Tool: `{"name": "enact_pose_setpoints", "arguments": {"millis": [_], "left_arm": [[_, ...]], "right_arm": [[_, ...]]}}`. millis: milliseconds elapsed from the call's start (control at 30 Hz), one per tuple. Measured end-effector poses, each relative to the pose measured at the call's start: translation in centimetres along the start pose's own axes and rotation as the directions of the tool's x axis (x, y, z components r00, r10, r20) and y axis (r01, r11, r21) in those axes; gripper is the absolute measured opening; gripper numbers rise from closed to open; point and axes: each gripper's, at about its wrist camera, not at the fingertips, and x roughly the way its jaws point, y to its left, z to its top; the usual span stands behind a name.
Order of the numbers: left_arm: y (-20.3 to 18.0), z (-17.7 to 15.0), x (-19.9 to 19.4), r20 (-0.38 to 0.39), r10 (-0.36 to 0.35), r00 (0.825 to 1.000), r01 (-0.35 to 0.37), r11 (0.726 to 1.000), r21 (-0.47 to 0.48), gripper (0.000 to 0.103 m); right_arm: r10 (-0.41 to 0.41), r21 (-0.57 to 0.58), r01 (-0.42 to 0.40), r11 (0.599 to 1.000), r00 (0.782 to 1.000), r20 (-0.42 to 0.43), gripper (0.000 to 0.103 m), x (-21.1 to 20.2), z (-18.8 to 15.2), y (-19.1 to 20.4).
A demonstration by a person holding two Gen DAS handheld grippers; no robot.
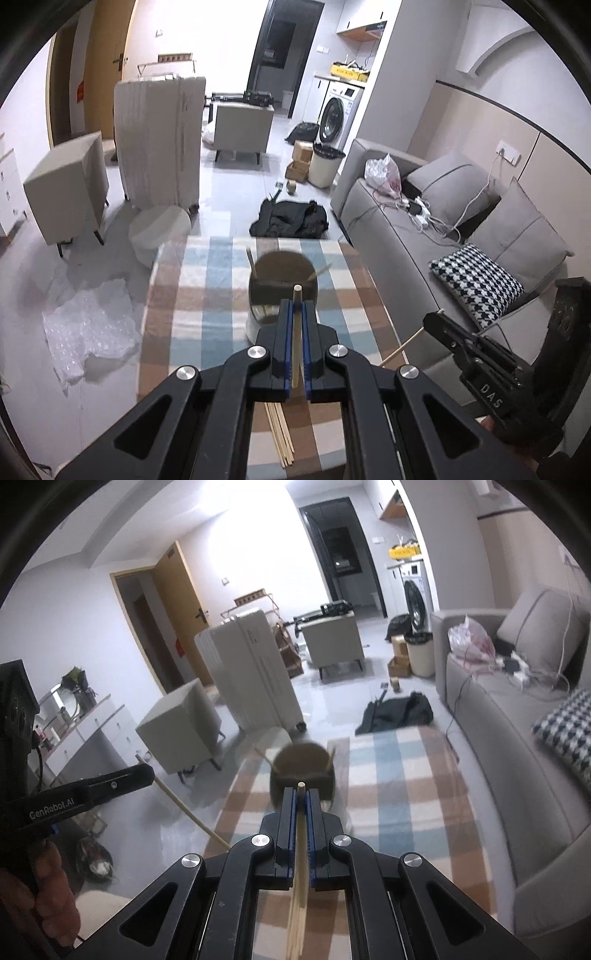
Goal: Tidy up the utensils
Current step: 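Lift both held chopsticks and lower them over the white holder's compartments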
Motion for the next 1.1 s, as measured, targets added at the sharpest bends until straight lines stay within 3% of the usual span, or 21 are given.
{"name": "enact_pose_setpoints", "arguments": {"millis": [333, 600, 1100], "left_arm": [[0.0, 4.7, 0.6, 0.072, -0.05, 0.996, 0.049, 0.999, 0.012, 0.0], [0.5, 7.4, 4.5, 0.052, -0.057, 0.997, 0.055, 0.998, 0.028, 0.0], [2.2, 9.2, 11.0, -0.015, -0.06, 0.998, 0.061, 0.997, 0.039, 0.0]], "right_arm": [[0.011, -0.067, -0.007, 0.998, 0.998, 0.066, 0.004, 0.8, 7.2, 1.4], [0.014, -0.067, -0.009, 0.998, 0.996, 0.085, 0.004, 5.0, 11.2, 0.8], [0.019, -0.056, -0.017, 0.998, 0.999, 0.041, 0.004, 14.0, 12.3, -1.1]]}}
